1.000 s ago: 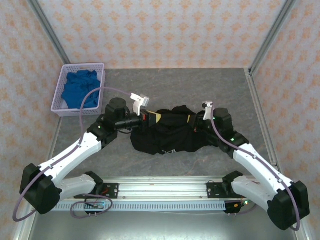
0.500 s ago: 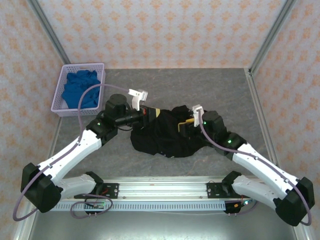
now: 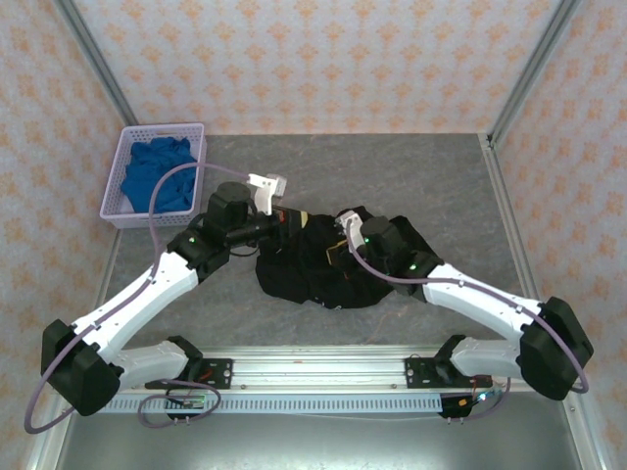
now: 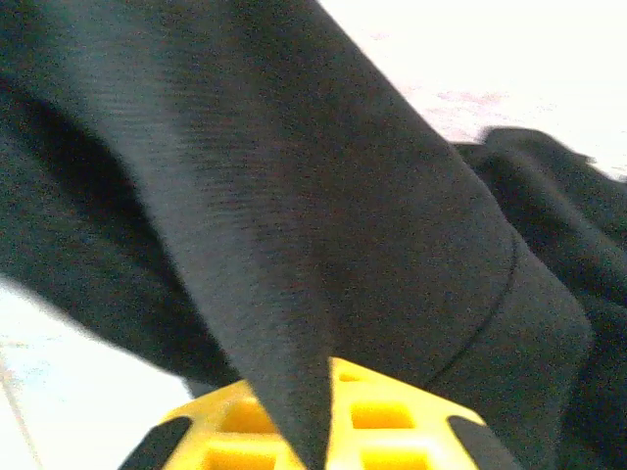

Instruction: Fold the inside-out t-shirt

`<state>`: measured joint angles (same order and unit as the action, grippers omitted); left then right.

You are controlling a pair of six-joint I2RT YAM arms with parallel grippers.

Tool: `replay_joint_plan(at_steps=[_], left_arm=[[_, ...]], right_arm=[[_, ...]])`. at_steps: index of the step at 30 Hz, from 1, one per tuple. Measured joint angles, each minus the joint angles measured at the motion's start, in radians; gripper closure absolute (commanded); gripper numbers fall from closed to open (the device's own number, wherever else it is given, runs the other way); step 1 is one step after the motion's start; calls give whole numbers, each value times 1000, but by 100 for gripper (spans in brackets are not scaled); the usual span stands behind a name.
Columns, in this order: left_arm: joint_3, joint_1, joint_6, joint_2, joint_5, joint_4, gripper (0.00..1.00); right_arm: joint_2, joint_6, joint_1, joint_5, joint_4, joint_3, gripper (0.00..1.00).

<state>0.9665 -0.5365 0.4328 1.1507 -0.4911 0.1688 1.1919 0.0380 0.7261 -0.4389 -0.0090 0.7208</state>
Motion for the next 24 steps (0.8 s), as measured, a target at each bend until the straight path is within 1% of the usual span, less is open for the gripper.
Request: replay_joint_plan(at_steps=[3,6,9,13,14,17,19,23,24], left_arm=[[2,3,-16,6,102,48,100],[2,8,-28,33,158,70,100],[2,9,-41,68,164,71,100],[2,8,-51,112,163,82,100],[6,8,-57,125,162,92,100],[23,9,-67,172,149,113,100],[34,9,-68,203,129,121,100],[56,9,-68,267,79,134,100],[62,9,-68,279,69,136,100]], right_arm=[[-14,64,-89,-193,85,-22,97],[-21,105,-127,-323,118,-31,96],[-22,127,-127,-418,130,-31,91],[-23,126,-132,-480,116,-31,84],[-23,119,-135,-485,101,-31,81],[-25,90,-145,-455,14,-31,74],[-30,71,-150,-383,-58,-30,72],[-20,66,-151,-146,-229,2,69],[-21,65,-150,-98,-253,5,66]])
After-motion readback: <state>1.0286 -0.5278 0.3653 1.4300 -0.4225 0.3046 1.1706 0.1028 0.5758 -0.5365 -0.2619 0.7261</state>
